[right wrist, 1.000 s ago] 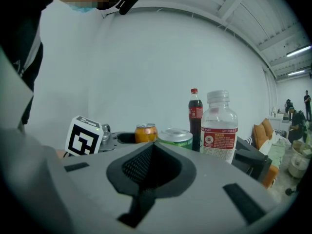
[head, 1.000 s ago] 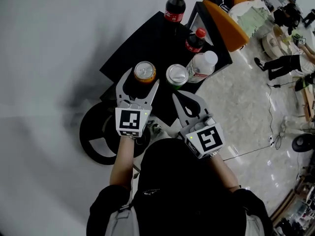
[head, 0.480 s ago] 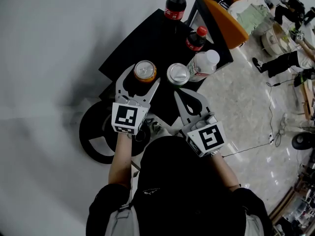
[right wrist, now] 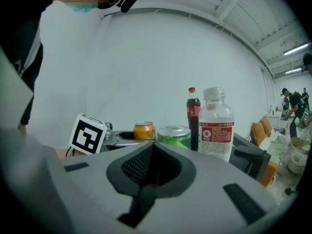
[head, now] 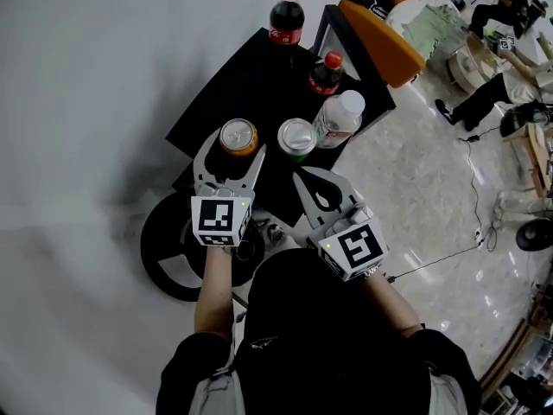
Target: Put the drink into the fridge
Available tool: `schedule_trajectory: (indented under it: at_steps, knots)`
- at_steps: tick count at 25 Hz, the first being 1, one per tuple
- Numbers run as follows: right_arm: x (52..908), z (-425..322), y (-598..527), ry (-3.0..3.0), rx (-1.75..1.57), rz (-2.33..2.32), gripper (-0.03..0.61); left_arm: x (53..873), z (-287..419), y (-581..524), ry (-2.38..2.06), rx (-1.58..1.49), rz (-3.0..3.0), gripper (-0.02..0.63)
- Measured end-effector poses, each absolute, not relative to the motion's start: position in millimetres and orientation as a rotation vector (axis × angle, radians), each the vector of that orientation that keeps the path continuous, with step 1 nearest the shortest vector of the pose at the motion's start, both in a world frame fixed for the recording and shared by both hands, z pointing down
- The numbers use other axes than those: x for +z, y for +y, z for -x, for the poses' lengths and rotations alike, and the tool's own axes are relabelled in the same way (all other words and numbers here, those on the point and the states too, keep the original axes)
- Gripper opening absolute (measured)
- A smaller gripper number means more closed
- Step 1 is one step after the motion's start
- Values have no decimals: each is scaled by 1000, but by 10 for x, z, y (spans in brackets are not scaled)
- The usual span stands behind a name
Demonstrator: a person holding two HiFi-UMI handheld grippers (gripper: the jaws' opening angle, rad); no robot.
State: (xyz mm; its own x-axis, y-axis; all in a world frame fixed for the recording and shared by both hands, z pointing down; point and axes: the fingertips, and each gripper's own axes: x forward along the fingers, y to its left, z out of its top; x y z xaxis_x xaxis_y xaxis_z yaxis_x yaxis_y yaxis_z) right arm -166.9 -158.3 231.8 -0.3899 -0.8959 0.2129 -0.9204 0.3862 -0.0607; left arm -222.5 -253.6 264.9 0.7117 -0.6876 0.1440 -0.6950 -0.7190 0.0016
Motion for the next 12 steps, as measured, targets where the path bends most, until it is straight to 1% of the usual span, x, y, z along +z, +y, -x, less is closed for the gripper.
schedule_trajectory:
  at_steps: [12]
  knots:
    - [2335,1392,-1434,-2465,233,-1727,14,2554,2371,-2405,-1238,143,-2807,328]
